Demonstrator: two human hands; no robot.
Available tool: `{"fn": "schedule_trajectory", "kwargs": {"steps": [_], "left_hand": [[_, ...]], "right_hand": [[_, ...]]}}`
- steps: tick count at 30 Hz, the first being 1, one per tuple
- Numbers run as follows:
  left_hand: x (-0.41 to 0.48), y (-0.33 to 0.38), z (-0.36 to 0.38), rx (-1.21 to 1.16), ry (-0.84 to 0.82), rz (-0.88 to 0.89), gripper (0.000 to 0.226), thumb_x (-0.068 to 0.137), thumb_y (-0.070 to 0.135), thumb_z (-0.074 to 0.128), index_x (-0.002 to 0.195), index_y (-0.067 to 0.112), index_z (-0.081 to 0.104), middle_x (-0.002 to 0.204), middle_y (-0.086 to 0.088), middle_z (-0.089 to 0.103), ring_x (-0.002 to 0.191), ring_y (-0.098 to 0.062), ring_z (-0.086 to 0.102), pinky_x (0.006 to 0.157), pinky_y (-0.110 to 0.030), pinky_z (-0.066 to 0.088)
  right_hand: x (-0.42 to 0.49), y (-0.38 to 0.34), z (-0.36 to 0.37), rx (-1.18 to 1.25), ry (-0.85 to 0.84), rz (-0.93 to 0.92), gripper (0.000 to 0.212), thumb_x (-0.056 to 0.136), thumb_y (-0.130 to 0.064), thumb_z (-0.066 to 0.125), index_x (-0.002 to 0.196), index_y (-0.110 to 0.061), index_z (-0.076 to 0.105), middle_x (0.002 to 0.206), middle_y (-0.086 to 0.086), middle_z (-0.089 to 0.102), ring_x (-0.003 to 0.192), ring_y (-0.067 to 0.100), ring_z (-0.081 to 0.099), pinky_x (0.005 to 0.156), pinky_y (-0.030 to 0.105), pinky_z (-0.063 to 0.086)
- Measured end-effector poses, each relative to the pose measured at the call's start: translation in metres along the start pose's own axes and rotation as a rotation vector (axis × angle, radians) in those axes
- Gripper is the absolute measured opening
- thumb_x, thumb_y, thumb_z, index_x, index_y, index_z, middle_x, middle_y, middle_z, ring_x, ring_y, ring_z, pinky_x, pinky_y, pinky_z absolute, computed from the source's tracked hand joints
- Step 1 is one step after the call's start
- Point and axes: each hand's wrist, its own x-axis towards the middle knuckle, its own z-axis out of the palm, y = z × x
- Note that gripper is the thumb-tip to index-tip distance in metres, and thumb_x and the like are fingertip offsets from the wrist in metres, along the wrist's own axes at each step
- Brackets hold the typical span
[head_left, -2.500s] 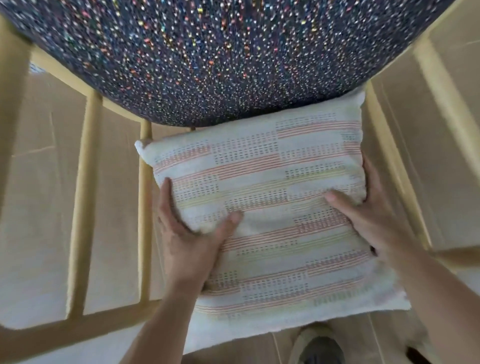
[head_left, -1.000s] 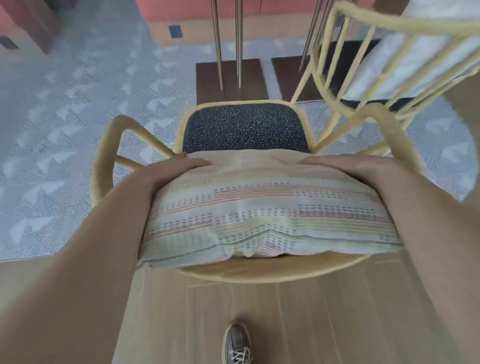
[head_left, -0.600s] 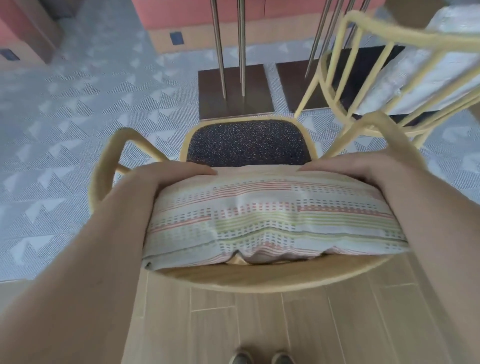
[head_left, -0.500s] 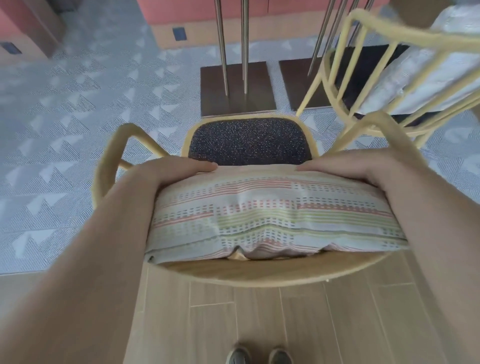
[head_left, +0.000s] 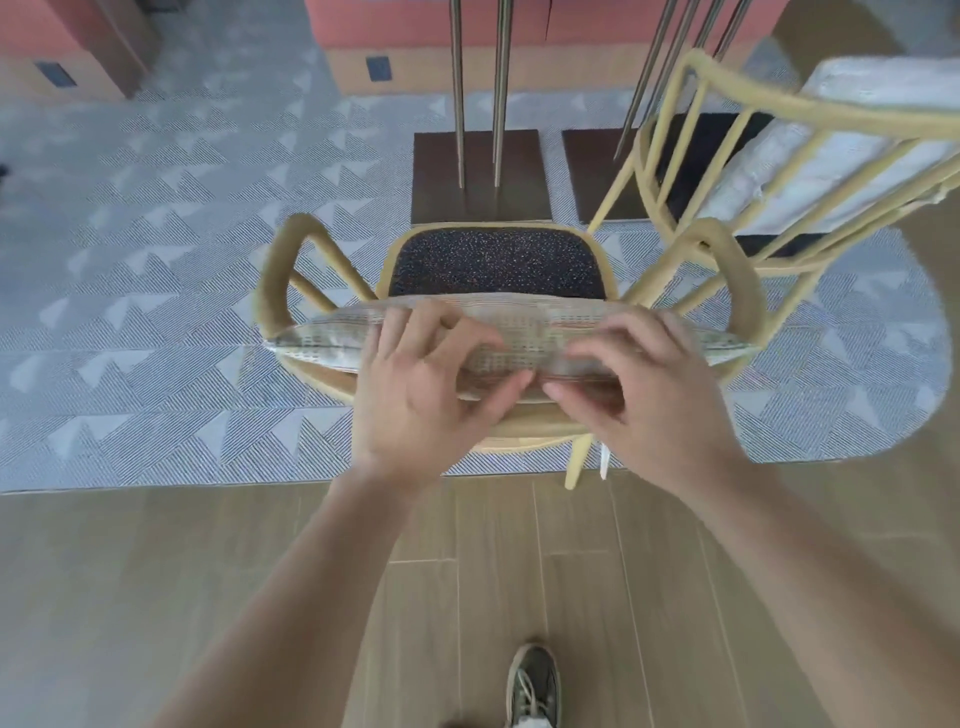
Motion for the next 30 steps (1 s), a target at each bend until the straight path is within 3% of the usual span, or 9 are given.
{"fn": "schedule_trajectory", "kwargs": {"steps": [2, 4, 6, 9, 11, 15, 20, 25, 30], "left_hand": [[-0.012, -0.003, -0.005, 0.064, -0.081, 0.094, 0.072, 0.085, 0.088, 0.05, 0.087, 0.021, 0.076, 0.088, 0.001, 0.071, 0.087, -0.029, 0.067, 0.085, -0.041, 0.049], [-0.014, -0.005, -0.014, 0.183, -0.293, 0.137, 0.082, 0.073, 0.098, 0.043, 0.087, 0.024, 0.074, 0.085, 0.006, 0.073, 0.091, -0.025, 0.07, 0.09, -0.04, 0.049], [-0.002, -0.001, -0.017, 0.315, -0.532, 0.108, 0.069, 0.074, 0.091, 0.051, 0.103, 0.032, 0.072, 0.098, 0.01, 0.074, 0.101, -0.022, 0.07, 0.088, -0.037, 0.046], [0.019, -0.002, -0.009, 0.417, -0.7, 0.068, 0.037, 0.094, 0.062, 0.059, 0.112, 0.032, 0.07, 0.109, 0.005, 0.071, 0.103, -0.025, 0.067, 0.077, -0.036, 0.04], [0.026, -0.004, -0.006, 0.459, -0.72, 0.094, 0.031, 0.097, 0.053, 0.056, 0.109, 0.029, 0.072, 0.107, 0.004, 0.07, 0.102, -0.026, 0.067, 0.076, -0.036, 0.04], [0.046, -0.012, 0.004, 0.478, -0.692, 0.104, 0.031, 0.099, 0.053, 0.055, 0.109, 0.029, 0.072, 0.108, 0.004, 0.069, 0.102, -0.026, 0.067, 0.075, -0.037, 0.039], [0.1, -0.032, 0.026, 0.493, -0.685, 0.13, 0.032, 0.1, 0.053, 0.054, 0.11, 0.027, 0.07, 0.107, 0.004, 0.068, 0.102, -0.025, 0.066, 0.077, -0.039, 0.04], [0.167, -0.06, 0.055, 0.551, -0.662, 0.097, 0.037, 0.099, 0.059, 0.055, 0.113, 0.028, 0.068, 0.11, 0.003, 0.069, 0.104, -0.027, 0.066, 0.078, -0.039, 0.038], [0.238, -0.082, 0.086, 0.552, -0.661, 0.035, 0.043, 0.097, 0.063, 0.057, 0.113, 0.025, 0.067, 0.09, 0.003, 0.054, 0.085, -0.024, 0.052, 0.076, -0.04, 0.039]], "right_hand": [[-0.015, -0.002, -0.002, -0.061, -0.015, -0.06, 0.054, 0.09, -0.066, 0.056, 0.099, -0.017, 0.077, 0.096, 0.001, 0.071, 0.096, 0.03, 0.067, 0.09, 0.044, 0.05], [-0.019, -0.011, 0.001, -0.164, -0.142, -0.088, 0.059, 0.082, -0.072, 0.059, 0.102, -0.019, 0.076, 0.097, -0.002, 0.075, 0.097, 0.028, 0.07, 0.091, 0.041, 0.05], [-0.009, -0.018, 0.002, -0.283, -0.279, -0.067, 0.052, 0.084, -0.069, 0.067, 0.108, -0.024, 0.073, 0.096, -0.004, 0.077, 0.096, 0.026, 0.073, 0.086, 0.039, 0.051], [0.018, -0.023, 0.002, -0.351, -0.463, -0.08, 0.037, 0.093, -0.063, 0.062, 0.104, -0.029, 0.072, 0.078, -0.007, 0.064, 0.082, 0.025, 0.068, 0.066, 0.033, 0.044], [0.031, -0.022, 0.001, -0.35, -0.541, -0.125, 0.029, 0.094, -0.055, 0.063, 0.101, -0.029, 0.074, 0.073, -0.006, 0.056, 0.079, 0.027, 0.068, 0.065, 0.035, 0.05], [0.053, -0.014, -0.002, -0.368, -0.565, -0.14, 0.025, 0.096, -0.047, 0.066, 0.106, -0.027, 0.075, 0.081, 0.0, 0.065, 0.086, 0.032, 0.072, 0.074, 0.041, 0.06], [0.107, 0.012, 0.008, -0.371, -0.554, -0.135, 0.024, 0.099, -0.042, 0.064, 0.112, -0.025, 0.075, 0.082, -0.002, 0.058, 0.088, 0.03, 0.072, 0.075, 0.039, 0.057], [0.175, 0.044, 0.021, -0.367, -0.528, -0.146, 0.026, 0.1, -0.04, 0.062, 0.113, -0.021, 0.073, 0.088, 0.002, 0.063, 0.089, 0.032, 0.069, 0.073, 0.039, 0.052], [0.247, 0.081, 0.031, -0.347, -0.502, -0.159, 0.026, 0.1, -0.041, 0.062, 0.107, -0.018, 0.072, 0.081, -0.001, 0.053, 0.081, 0.03, 0.058, 0.072, 0.038, 0.045]]}}
